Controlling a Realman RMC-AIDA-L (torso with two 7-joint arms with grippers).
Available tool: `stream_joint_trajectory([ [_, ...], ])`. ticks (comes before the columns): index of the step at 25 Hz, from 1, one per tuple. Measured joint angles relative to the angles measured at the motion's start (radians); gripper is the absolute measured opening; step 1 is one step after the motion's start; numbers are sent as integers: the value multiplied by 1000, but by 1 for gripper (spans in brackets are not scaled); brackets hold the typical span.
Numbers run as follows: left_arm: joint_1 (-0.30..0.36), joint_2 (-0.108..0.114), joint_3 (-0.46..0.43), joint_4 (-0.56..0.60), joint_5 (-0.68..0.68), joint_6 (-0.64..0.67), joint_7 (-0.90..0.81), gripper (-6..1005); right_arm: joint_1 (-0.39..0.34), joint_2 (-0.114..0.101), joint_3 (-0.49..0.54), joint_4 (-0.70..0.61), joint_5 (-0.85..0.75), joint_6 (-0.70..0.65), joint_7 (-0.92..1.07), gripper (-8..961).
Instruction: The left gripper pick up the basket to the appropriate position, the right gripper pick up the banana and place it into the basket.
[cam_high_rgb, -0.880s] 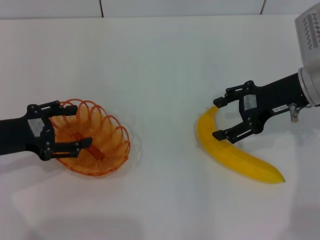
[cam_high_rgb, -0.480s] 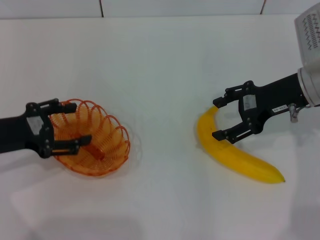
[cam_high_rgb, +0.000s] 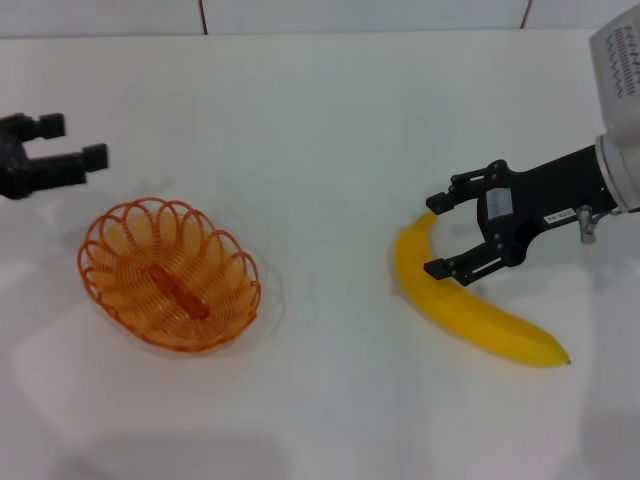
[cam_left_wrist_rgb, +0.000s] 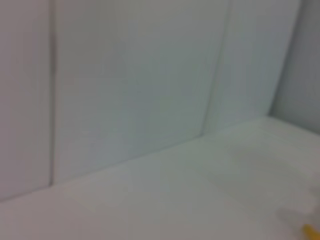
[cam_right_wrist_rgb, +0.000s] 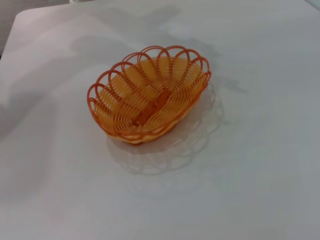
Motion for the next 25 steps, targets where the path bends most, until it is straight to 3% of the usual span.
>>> stream_joint_trajectory([
  [4,-60,48,-4,-6,119,-7,-131,873,3,1,0,0,0,0,0,893],
  [7,-112,56,-7,-15,240,-10,-191,873,4,2,0,0,-1,0,0,893],
  [10,-152,43,-7,-15,334,-25,-217,873,5,3,0,0,-1,0,1,893],
  [14,-205,8,-1,-15,465,-61,-253,872,6,3,0,0,-2,0,1,894],
  [19,-229,-17,2,-15,547,-99,-264,872,7,5,0,2,-2,0,1,893],
  [25,-268,-27,5,-72,598,-135,-262,872,8,6,0,3,-2,0,0,893],
])
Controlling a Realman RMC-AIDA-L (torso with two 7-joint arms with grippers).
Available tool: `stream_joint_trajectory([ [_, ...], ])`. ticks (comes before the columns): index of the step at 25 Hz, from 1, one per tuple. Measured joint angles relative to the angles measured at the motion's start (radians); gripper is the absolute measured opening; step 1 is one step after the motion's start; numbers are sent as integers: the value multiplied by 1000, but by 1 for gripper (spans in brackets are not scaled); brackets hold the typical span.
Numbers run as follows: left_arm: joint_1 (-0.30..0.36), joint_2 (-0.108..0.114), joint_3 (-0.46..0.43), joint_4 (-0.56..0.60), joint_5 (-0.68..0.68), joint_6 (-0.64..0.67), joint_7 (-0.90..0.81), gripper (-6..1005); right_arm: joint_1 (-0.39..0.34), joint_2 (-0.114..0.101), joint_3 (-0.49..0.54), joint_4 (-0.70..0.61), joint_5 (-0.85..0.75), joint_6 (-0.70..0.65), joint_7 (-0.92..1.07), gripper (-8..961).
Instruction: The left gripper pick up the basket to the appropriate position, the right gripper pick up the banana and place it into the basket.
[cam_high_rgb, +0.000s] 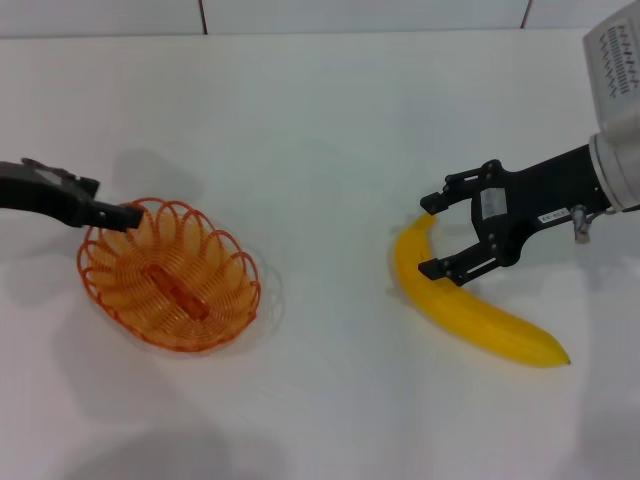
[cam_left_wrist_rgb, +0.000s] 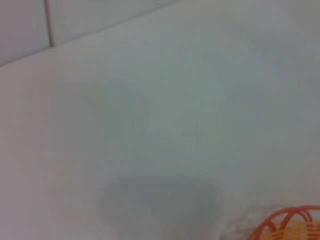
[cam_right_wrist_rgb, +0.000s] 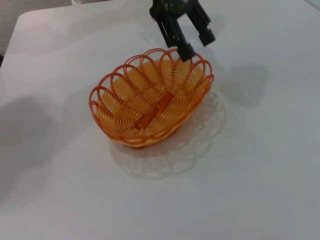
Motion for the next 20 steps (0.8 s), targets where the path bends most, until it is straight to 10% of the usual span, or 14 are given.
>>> stream_joint_trajectory([
  [20,-30,-5,50,-86,29,-67,-4,871,1,0,-3,4,0,7,-1,893],
])
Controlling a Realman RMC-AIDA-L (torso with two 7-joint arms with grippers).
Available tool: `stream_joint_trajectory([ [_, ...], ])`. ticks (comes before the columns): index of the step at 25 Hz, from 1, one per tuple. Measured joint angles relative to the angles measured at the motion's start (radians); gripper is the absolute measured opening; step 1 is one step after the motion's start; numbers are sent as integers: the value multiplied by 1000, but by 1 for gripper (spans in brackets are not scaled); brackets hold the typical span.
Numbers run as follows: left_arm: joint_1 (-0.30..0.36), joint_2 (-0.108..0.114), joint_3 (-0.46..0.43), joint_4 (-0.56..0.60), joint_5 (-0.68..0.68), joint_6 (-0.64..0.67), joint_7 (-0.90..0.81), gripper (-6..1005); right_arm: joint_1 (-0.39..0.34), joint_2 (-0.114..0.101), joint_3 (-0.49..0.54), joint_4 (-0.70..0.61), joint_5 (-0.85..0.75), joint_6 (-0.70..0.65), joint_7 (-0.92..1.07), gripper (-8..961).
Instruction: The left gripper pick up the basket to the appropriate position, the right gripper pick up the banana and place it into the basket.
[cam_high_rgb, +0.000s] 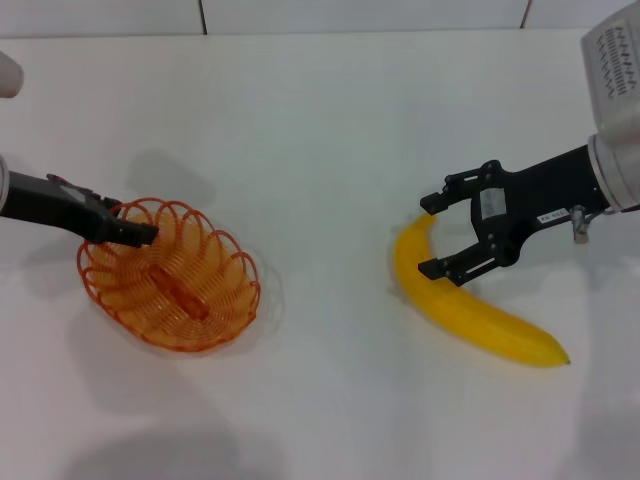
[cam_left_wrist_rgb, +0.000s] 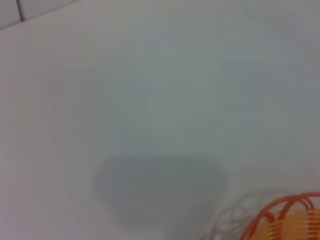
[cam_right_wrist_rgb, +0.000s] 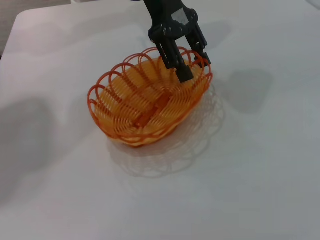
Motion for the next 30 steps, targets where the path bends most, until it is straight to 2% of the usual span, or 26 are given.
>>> stream_joint_trajectory([
  [2,0,0,0,0,0,-1,0,871,0,0,1,0,0,0,0,893],
  [8,-1,0,0,0,7,-2,2,695,0,0,2,1,-1,1,-2,894],
  [11,-1,0,3,0,8,-2,6,450,0,0,2,1,-1,2,-3,894],
  [16,1,1,12,2,9,0,8,221,0,0,2,3,-1,2,-3,893],
  [21,4,5,11,18,6,31,11,109,0,0,2,3,-1,2,-3,893],
  [29,35,5,-1,128,-87,177,25,104,-1,0,2,4,-1,2,-2,894],
  [30,45,6,-3,140,-134,192,25,103,-1,0,2,4,-1,2,-2,894],
])
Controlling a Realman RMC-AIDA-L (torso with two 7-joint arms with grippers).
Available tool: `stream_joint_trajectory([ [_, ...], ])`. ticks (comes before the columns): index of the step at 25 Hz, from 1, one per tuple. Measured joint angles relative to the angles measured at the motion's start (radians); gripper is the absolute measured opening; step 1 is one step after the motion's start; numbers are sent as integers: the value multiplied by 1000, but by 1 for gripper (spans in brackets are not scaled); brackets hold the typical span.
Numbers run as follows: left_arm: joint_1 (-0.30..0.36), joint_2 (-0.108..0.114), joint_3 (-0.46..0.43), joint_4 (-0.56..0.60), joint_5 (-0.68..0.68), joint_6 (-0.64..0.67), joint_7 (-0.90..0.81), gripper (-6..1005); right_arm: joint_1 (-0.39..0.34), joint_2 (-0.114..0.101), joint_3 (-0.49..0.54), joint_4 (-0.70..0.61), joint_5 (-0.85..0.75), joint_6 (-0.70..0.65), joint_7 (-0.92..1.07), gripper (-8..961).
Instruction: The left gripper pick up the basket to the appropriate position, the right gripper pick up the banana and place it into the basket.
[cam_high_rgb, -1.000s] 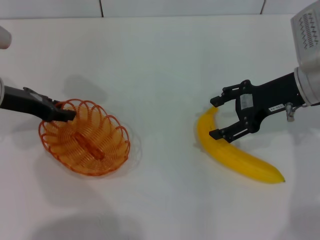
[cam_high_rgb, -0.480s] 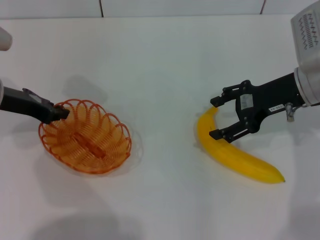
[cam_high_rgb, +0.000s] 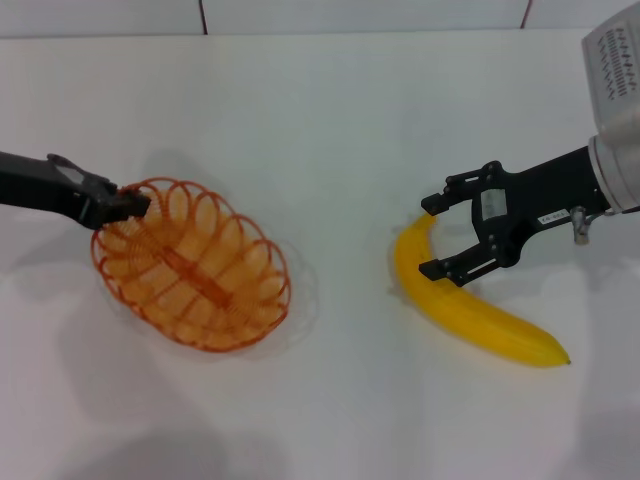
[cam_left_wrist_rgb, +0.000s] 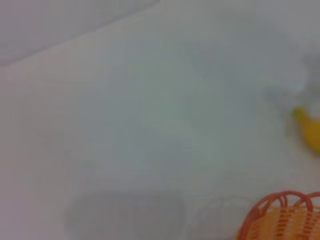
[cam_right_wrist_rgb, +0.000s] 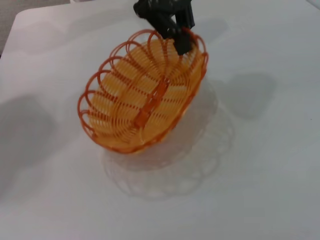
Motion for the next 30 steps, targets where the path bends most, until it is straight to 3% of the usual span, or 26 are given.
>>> stream_joint_trajectory([
  [8,24,-2,-7,-38,-138,-40,0,92,0,3,-3,1,-1,0,-3,894],
  [15,26,-3,-74,-164,-226,-187,1,88,1,14,1,-4,-24,0,0,893],
  [30,22,-7,-71,-376,-325,-433,25,89,6,14,-3,-1,-26,0,5,894],
])
